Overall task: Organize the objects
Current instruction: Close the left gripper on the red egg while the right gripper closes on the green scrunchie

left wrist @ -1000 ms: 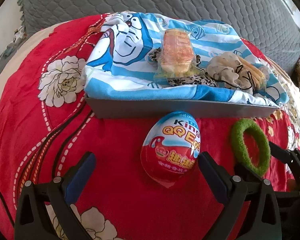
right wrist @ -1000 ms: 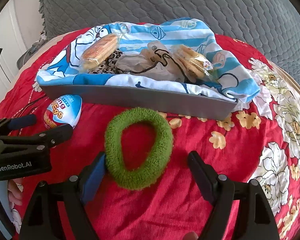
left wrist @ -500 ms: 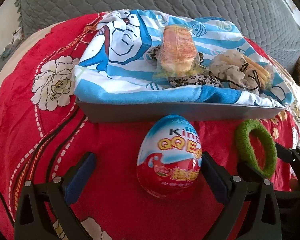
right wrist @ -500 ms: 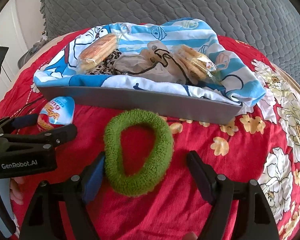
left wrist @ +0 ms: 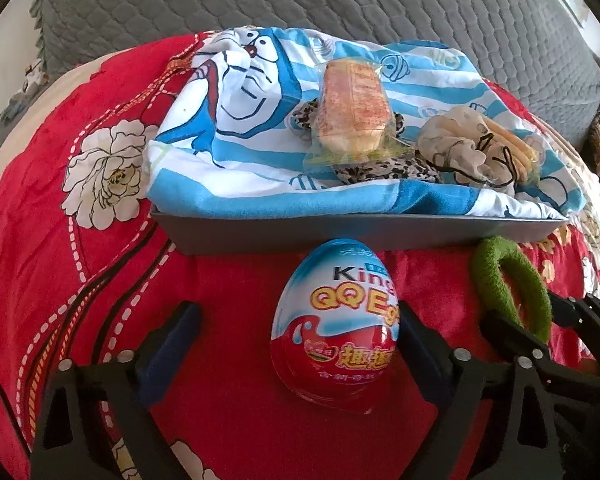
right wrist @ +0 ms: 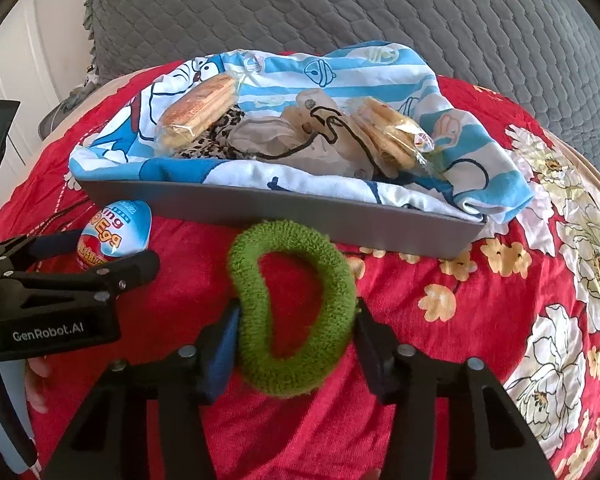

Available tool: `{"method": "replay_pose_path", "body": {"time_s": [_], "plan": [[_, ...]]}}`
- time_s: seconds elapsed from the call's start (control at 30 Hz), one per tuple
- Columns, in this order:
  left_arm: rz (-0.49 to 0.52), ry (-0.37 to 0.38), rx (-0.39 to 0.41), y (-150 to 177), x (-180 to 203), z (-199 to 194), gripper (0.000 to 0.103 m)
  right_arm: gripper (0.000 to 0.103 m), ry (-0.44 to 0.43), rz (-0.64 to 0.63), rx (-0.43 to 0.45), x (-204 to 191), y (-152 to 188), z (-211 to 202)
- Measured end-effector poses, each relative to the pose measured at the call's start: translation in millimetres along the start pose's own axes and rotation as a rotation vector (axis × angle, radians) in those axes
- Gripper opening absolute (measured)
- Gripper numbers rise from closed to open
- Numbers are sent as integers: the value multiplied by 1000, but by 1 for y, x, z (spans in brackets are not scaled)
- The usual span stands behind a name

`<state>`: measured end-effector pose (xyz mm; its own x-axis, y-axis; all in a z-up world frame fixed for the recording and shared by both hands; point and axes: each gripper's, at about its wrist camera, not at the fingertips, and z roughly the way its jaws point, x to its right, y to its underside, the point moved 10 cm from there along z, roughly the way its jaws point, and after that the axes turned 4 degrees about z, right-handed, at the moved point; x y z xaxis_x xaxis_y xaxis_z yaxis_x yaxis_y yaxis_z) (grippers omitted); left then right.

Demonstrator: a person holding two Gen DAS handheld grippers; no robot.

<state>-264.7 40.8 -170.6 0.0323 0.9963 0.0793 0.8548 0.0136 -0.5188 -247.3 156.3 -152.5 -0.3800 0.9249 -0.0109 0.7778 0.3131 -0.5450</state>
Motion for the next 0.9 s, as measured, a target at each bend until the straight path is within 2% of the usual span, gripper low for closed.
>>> {"method": "replay_pose_path", "body": {"time_s": [0.17,0.37,0.47,0.6,0.9], "plan": [[22,0,6,0,4,-3,73,44,-6,2,-1,0,-1,-1],[27,-2,1,1,4,-4,60,33,-21,-1,-4,-1,0,-2],[23,2,-2,2,4,-4,59,25,-36,3,-7,-3,0,-3],[20,12,-4,3,3,-4,53,24,-38,-1,-9,-4,0,-3],[6,26,-2,4,4,-8,52,22,-49,0,-8,-5,0,-6]]}}
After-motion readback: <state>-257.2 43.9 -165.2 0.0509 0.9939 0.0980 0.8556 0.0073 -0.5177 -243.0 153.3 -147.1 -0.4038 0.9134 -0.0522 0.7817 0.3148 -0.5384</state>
